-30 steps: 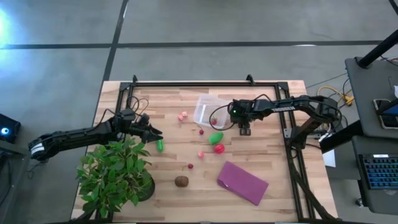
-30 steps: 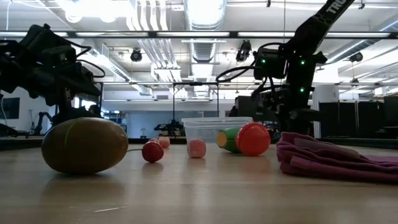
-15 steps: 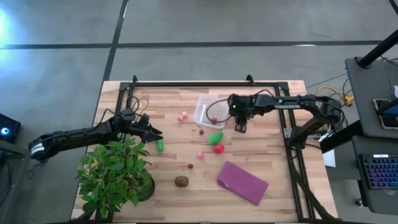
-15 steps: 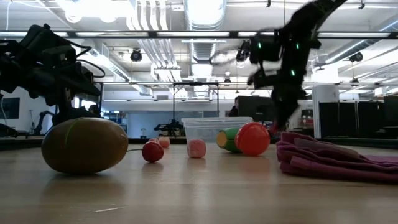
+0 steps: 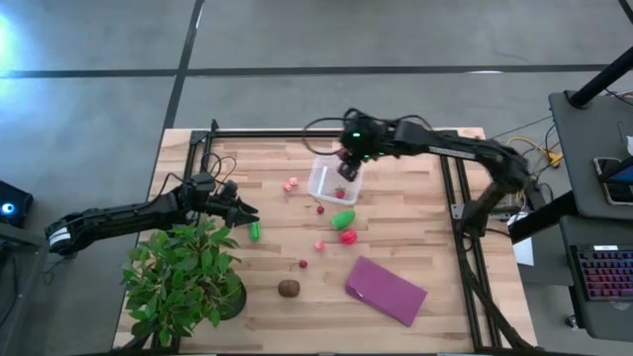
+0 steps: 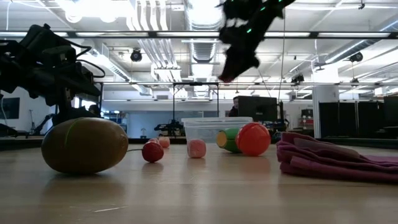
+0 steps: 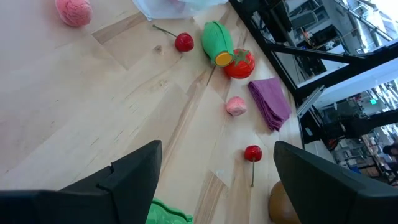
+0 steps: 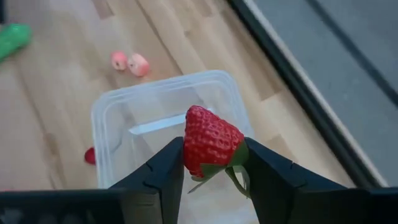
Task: Pick and placing Produce into tupperware
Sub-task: Put the strawberry in the transparent bin, then put the red tomato in the transparent bin
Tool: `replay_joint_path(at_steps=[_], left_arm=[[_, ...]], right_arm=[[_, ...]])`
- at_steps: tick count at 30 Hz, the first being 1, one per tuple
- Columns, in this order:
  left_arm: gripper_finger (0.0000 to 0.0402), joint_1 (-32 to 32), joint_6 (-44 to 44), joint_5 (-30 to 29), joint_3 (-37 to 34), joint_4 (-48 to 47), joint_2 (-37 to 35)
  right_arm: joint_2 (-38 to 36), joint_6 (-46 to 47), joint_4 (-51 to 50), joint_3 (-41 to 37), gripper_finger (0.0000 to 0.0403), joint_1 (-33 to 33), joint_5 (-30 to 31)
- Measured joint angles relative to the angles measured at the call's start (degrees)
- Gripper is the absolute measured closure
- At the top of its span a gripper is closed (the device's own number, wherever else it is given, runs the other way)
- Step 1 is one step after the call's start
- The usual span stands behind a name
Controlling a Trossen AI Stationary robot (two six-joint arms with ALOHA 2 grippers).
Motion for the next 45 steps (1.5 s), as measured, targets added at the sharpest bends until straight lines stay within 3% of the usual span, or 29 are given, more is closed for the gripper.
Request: replay_joint_path(at_steps=[7, 12, 18, 20, 24, 26, 28, 33, 36, 45], left_arm=[[0.0107, 0.0, 0.0, 0.0, 0.0, 0.0, 0.0], [0.0107, 0.0, 0.0, 0.0, 0.0, 0.0, 0.0], [0.0107, 0.0, 0.0, 0.0, 0.0, 0.0, 0.0], [0.0107, 0.0, 0.0, 0.0, 0.0, 0.0, 0.0], [0.0107, 0.0, 0.0, 0.0, 0.0, 0.0, 0.0], [0.0107, 0.0, 0.0, 0.0, 0.0, 0.0, 0.0], [0.0107, 0.0, 0.0, 0.0, 0.0, 0.0, 0.0], [0.0107, 0.0, 0.0, 0.0, 0.0, 0.0, 0.0], [0.0107, 0.0, 0.0, 0.0, 0.0, 0.0, 0.0], [0.0107, 0.0, 0.0, 0.0, 0.0, 0.0, 0.0]], right_arm=[[13.5, 0.8, -8.5, 8.8, 0.0244, -0.5, 0.3], [16.2, 4.9, -11.1, 9.7, 0.0240, -1.0, 0.4], [15.8, 7.0, -11.0, 12.9, 0.0207, 0.4, 0.0], [15.5, 1.4, -10.1, 16.0, 0.0194, 1.9, 0.0], [15.3, -19.0, -4.1, 18.9, 0.0172, 4.7, 0.1], [15.5, -23.0, -0.9, 18.9, 0.0164, 4.9, 0.0], [15.9, -21.1, 1.8, 18.9, 0.0162, 3.6, -0.8], [19.8, -16.3, 2.6, 19.0, 0.0165, -0.4, -9.5], [23.3, -16.4, 1.8, 19.6, 0.0170, -0.1, -10.8], [31.8, -12.4, -2.9, 32.4, 0.0174, 1.4, -13.2]])
